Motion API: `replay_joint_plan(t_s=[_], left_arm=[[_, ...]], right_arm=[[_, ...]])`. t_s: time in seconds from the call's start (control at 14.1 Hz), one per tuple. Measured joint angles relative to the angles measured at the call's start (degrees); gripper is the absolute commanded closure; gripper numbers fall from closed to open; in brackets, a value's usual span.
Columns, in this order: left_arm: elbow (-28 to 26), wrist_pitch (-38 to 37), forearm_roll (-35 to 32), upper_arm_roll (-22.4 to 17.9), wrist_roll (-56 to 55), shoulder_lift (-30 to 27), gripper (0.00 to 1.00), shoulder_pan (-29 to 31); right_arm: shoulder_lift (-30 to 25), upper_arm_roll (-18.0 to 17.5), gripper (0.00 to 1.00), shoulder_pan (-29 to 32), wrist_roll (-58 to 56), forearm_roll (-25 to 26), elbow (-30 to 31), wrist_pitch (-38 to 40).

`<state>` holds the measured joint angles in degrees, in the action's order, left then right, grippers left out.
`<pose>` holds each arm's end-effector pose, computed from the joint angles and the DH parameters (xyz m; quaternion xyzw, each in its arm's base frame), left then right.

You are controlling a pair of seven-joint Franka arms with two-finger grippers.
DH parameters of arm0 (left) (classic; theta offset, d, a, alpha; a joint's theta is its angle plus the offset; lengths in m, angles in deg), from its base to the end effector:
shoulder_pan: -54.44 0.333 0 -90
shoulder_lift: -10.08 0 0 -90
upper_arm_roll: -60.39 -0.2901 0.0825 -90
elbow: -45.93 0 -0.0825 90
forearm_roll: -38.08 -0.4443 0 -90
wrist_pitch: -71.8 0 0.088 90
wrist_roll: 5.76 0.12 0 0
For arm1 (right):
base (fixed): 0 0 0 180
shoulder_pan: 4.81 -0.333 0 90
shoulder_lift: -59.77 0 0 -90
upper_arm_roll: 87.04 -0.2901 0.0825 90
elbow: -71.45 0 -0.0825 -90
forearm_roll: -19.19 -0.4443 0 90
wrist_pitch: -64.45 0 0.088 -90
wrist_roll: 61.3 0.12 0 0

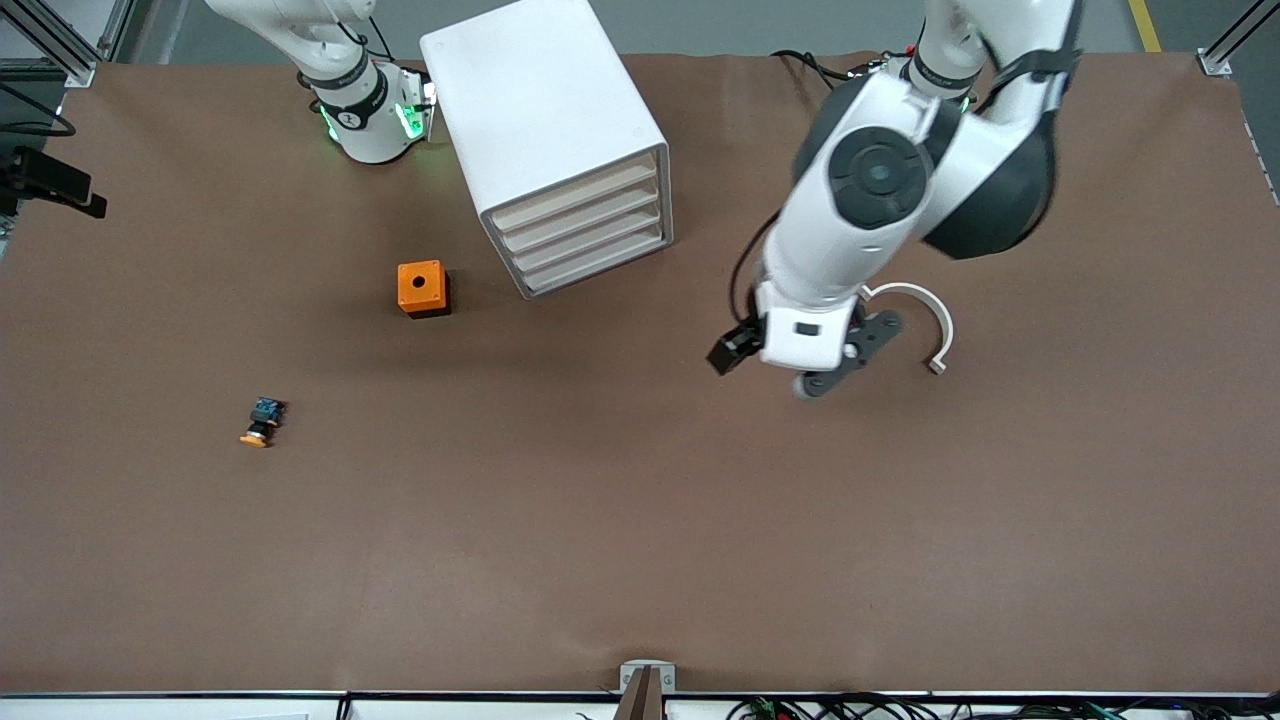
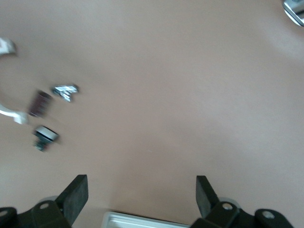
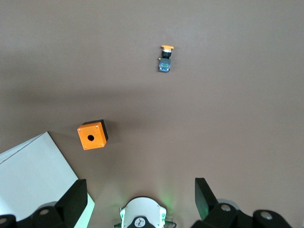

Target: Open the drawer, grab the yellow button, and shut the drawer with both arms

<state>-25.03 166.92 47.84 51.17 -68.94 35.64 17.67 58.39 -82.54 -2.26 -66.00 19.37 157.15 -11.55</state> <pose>0.6326 -0.3751 0.4722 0.9505 0.3065 -0.0425 0.0282 0.5747 -0.0720 0.6196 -0.9971 0.0206 0.0723 0.0068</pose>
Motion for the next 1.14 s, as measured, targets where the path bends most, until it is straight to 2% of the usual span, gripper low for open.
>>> replay_joint_plan(t_s=[0.43,0.78,1.14], left_arm=[[-0.07,-14.46,-0.27,-0.09,15.53,-7.89,0.00,8.83],[-1.24,-22.03,-2.03,-0.15,31.16,-12.26,0.00,16.72],[-5.94,-23.05,-4.03,-0.10,42.94,-17.43,0.00,23.14]], right_arm=[[-7.24,0.02,0.00,-0.65,0.00,-0.06,9.75,-7.32],[-7.74,0.28,0.00,-0.67,0.00,-0.06,10.30,-8.53],[-7.74,0.65,0.00,-0.64,0.13,-0.07,10.31,-8.75]])
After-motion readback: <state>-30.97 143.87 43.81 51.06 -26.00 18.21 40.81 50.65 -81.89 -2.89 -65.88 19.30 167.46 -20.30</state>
